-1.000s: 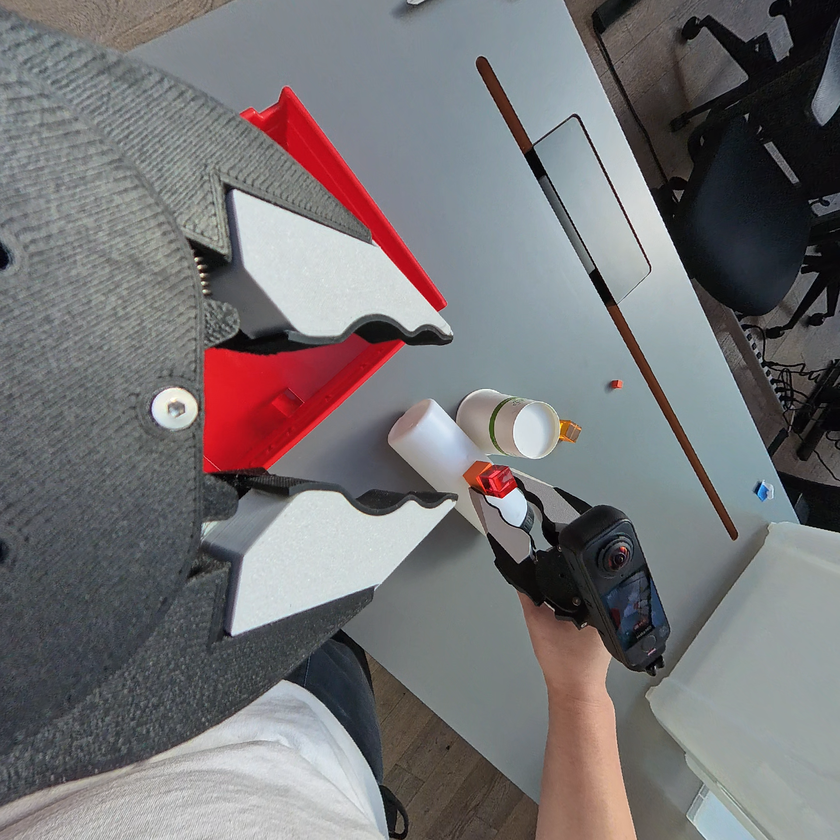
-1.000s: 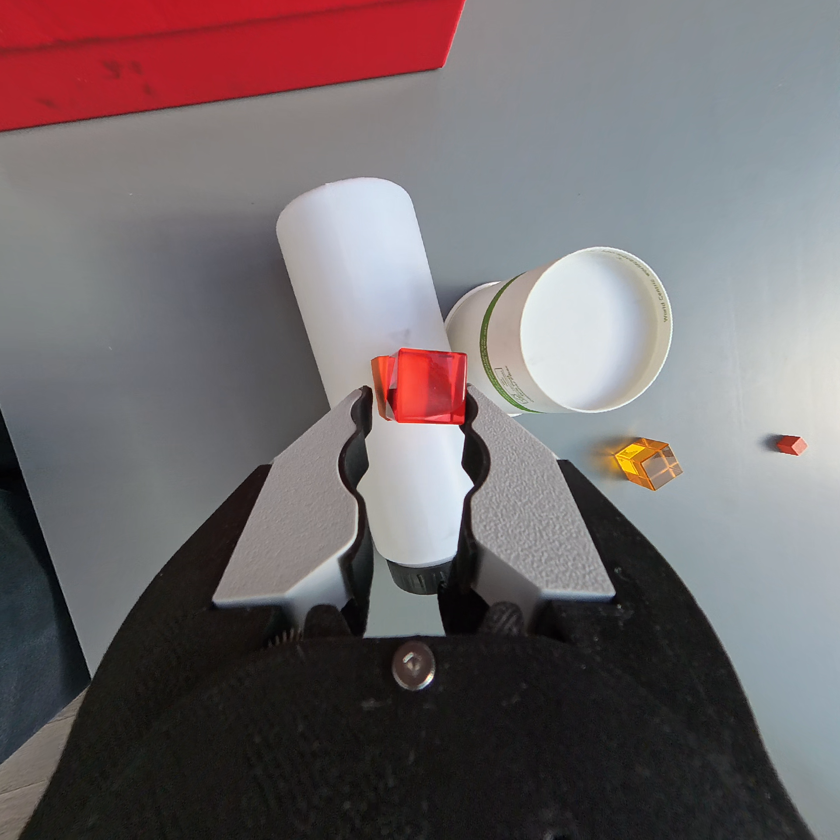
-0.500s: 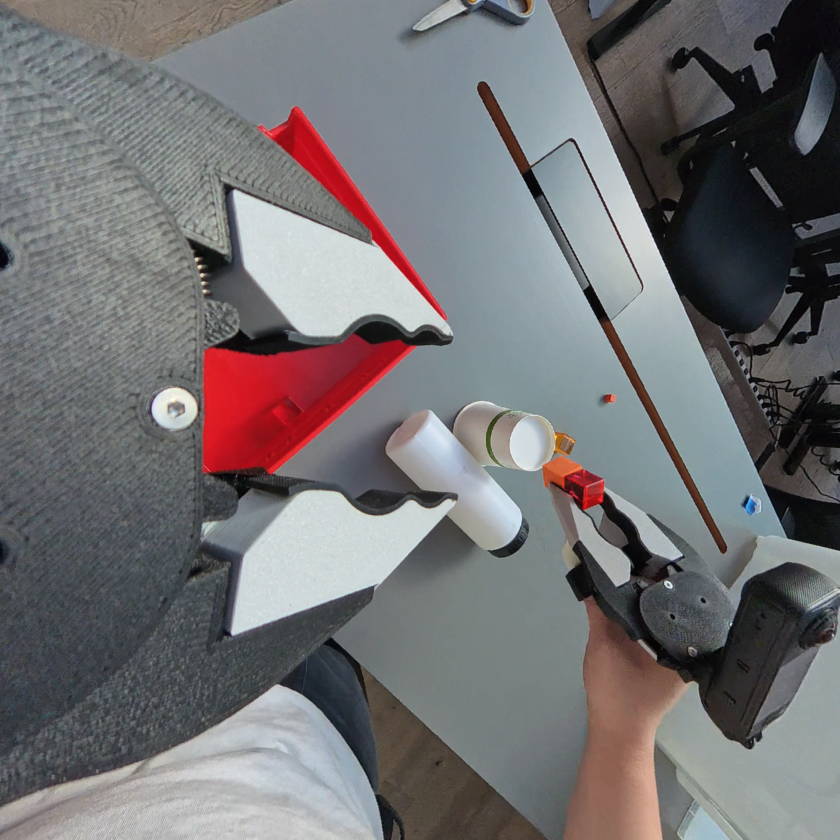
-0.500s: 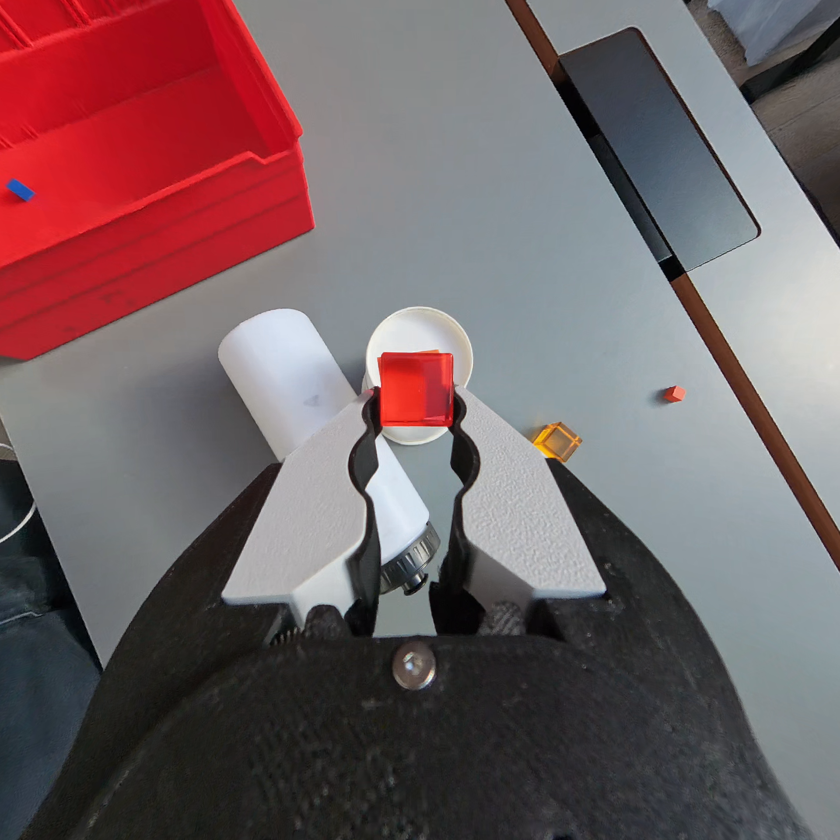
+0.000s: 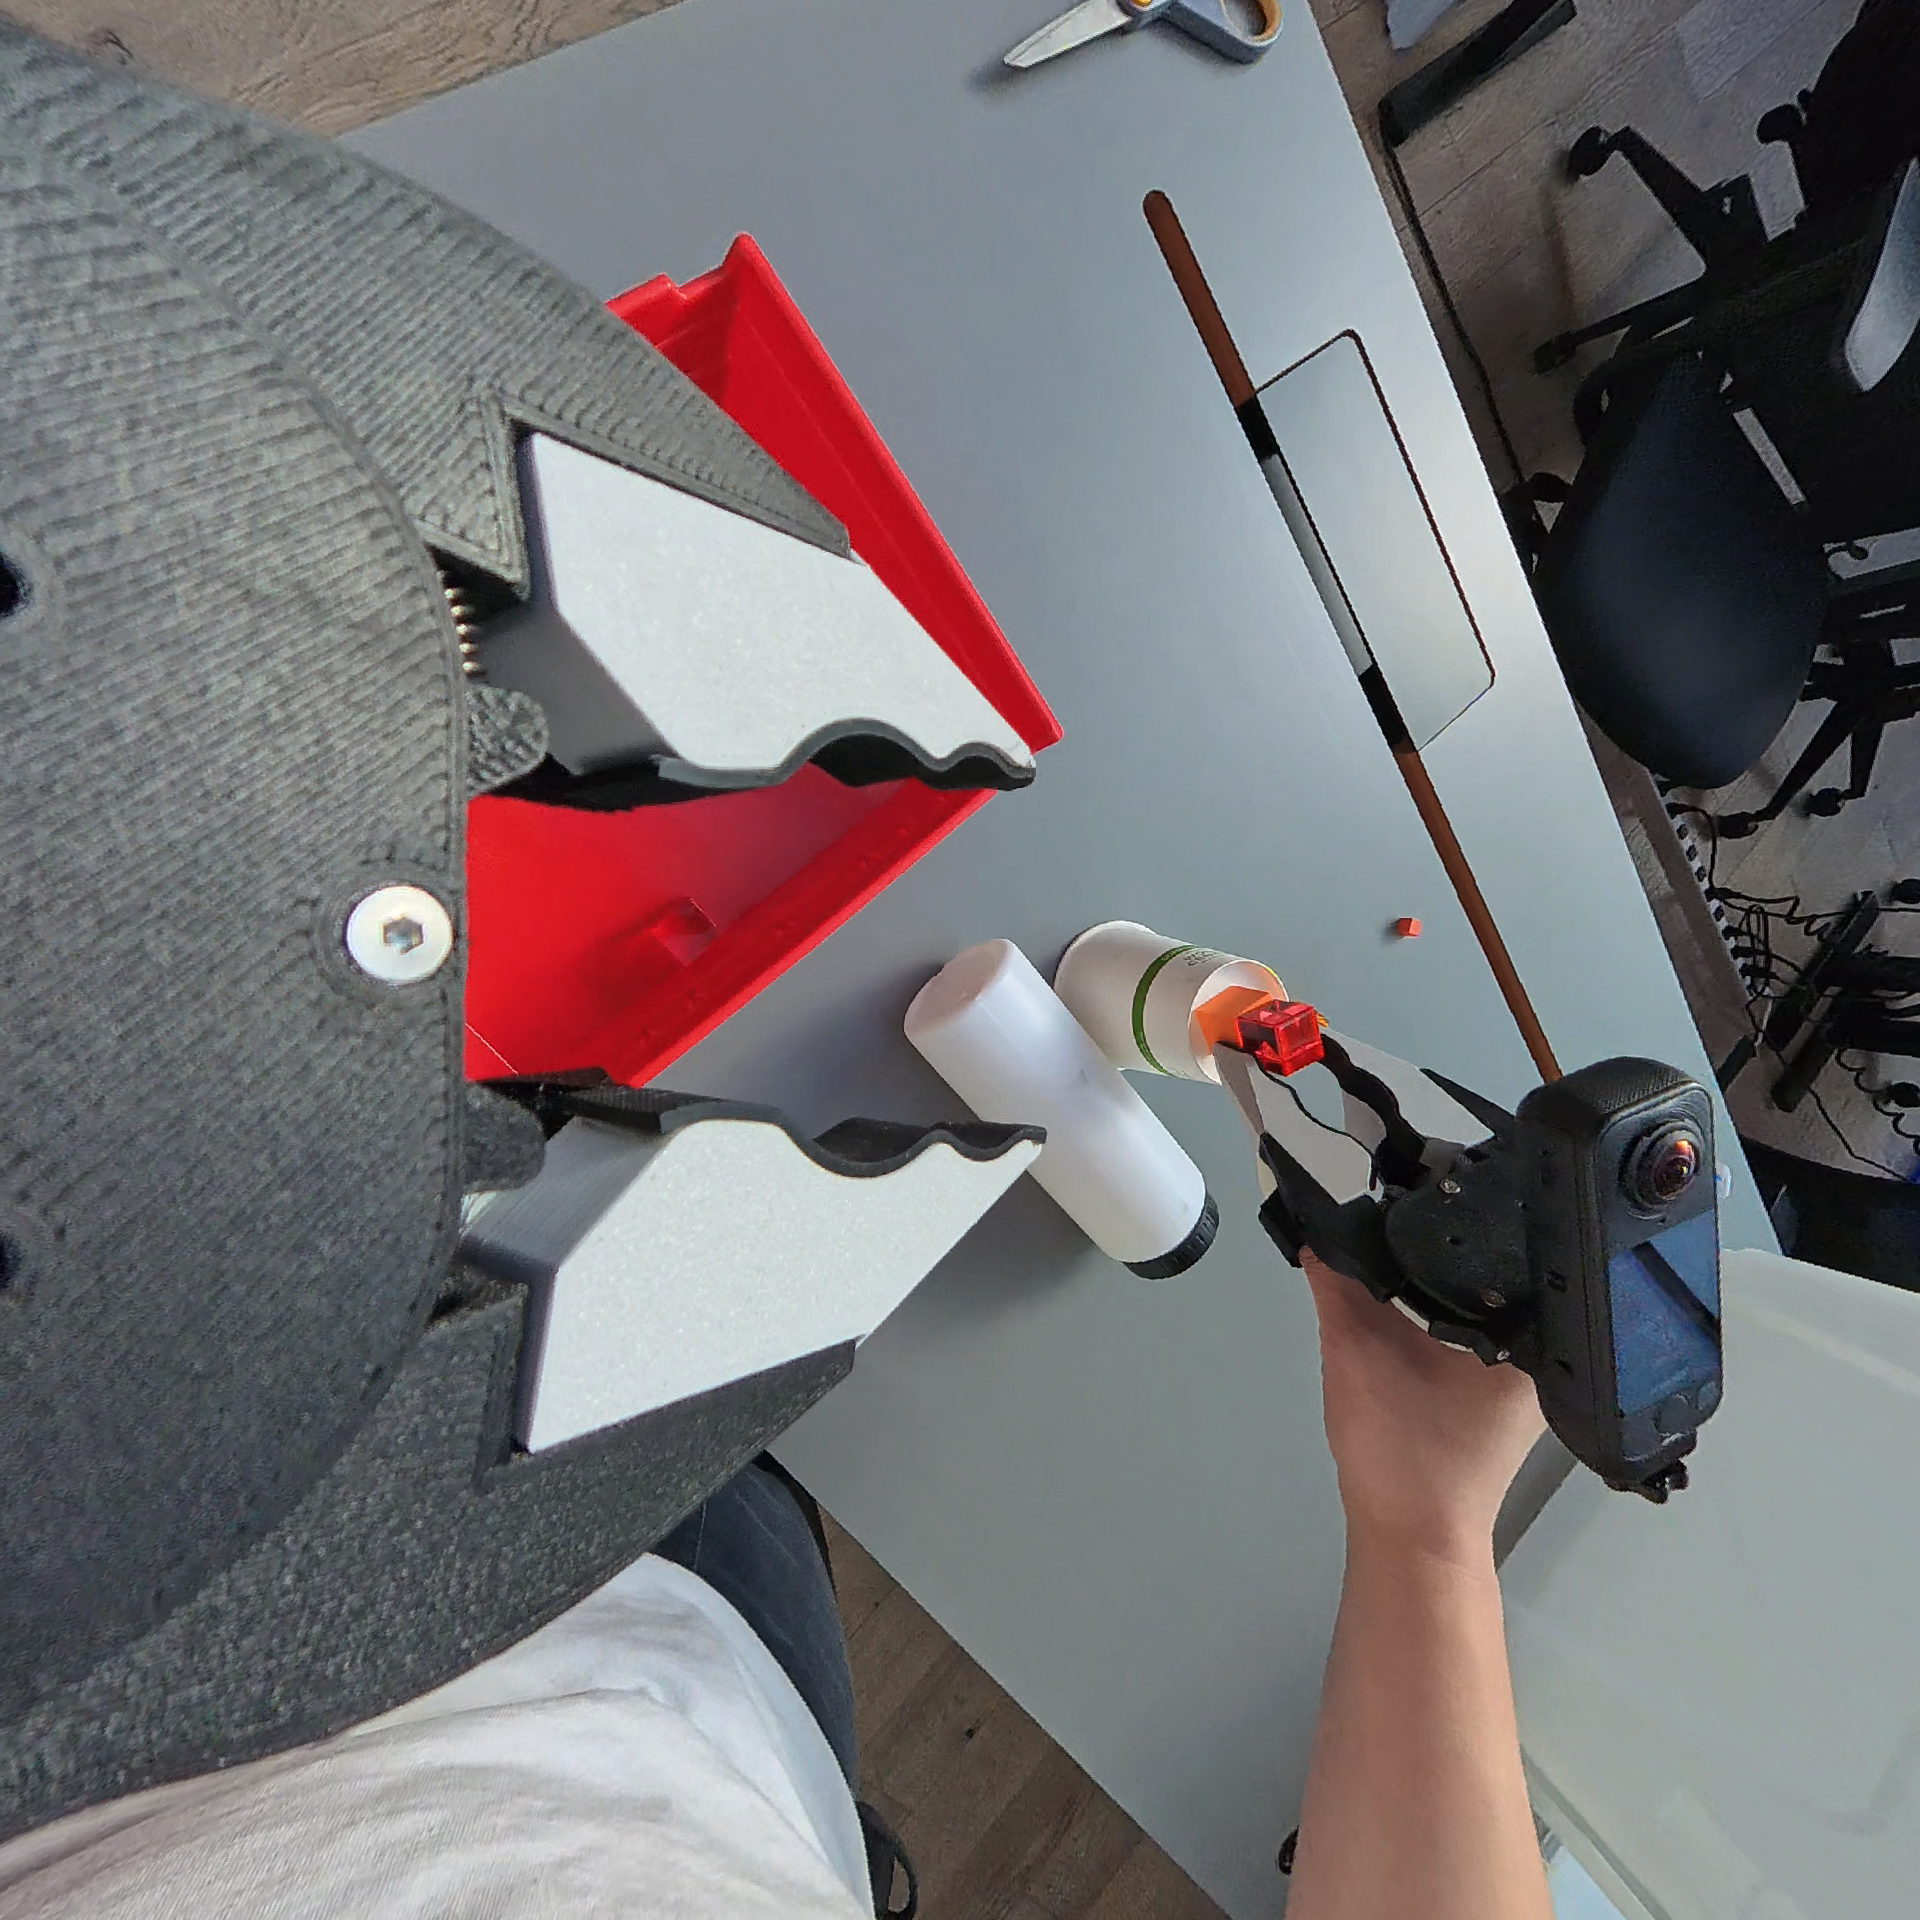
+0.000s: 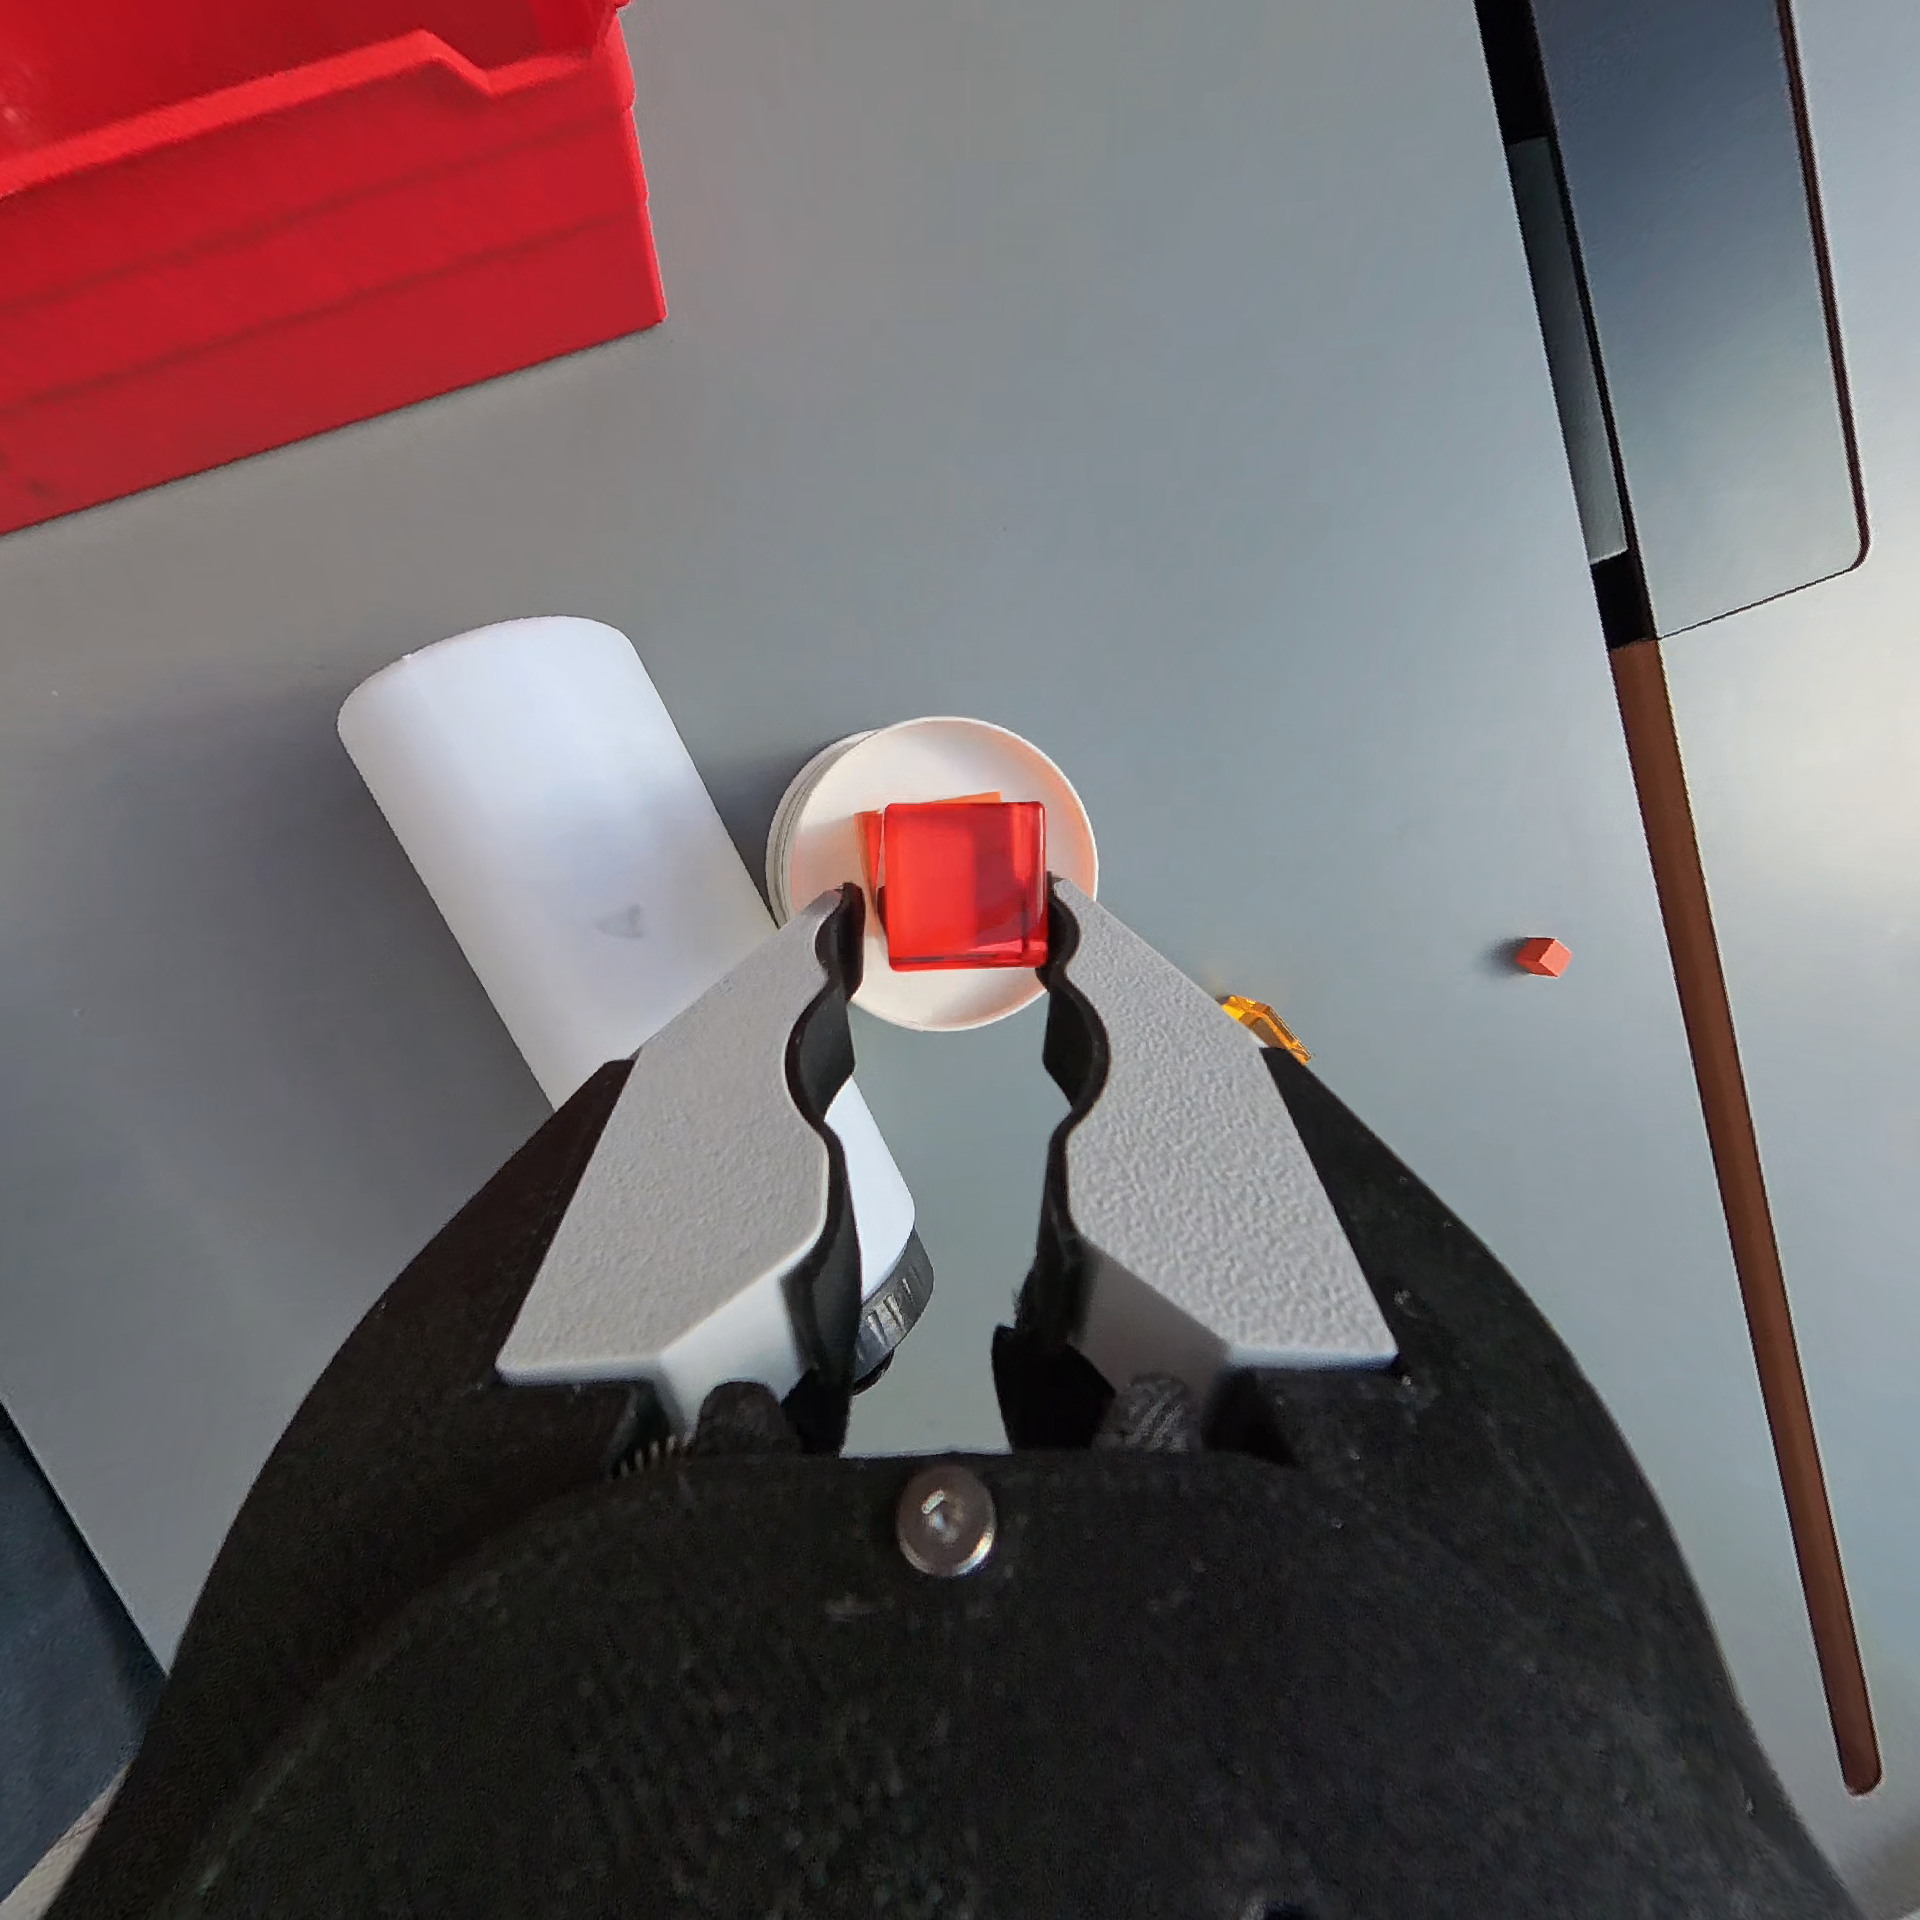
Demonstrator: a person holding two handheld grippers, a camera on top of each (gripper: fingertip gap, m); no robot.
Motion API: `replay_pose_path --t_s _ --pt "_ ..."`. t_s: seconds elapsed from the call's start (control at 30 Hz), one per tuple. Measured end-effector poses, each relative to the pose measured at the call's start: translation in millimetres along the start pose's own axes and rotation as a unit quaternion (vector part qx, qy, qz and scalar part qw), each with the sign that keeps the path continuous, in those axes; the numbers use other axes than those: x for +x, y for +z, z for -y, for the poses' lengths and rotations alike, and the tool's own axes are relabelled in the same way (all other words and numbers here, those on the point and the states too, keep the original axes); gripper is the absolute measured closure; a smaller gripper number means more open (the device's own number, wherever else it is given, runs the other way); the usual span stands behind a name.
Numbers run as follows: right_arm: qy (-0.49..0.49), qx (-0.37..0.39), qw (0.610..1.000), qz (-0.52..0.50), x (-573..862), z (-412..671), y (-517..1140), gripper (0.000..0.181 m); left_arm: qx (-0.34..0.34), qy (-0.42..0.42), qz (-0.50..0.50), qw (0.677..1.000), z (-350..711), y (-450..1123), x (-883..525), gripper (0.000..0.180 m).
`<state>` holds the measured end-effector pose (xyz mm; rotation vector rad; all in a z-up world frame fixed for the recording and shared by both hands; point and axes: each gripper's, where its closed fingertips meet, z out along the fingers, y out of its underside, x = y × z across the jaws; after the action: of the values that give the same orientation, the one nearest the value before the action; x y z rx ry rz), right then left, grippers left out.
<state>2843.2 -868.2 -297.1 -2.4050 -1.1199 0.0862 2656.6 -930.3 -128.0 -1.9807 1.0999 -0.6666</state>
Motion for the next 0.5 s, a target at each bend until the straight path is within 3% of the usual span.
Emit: replay_pose_path --t_s 0.17,0.37,0.43,0.5 --pt "0.013 0.042 0.999 0.004 -4.0 3.3 -20.3 0.131 -0.002 0.003 -0.001 1.000 1.1 0.4 -2.4 0.116" --pt "0.095 0.136 0.985 -0.049 26.4 -42.0 -55.9 0.130 -0.022 0.006 -0.003 1.000 0.1 1.8 -2.8 0.116" --pt "0.145 0.098 0.984 0.027 21.6 -71.6 -38.3 0.112 -0.035 0.009 -0.006 0.999 -3.8 2.3 -0.3 0.116" --pt "0.123 0.115 0.975 0.142 -15.6 -64.2 -38.5 0.112 -0.057 0.016 -0.008 0.998 -9.3 3.0 3.3 0.115"
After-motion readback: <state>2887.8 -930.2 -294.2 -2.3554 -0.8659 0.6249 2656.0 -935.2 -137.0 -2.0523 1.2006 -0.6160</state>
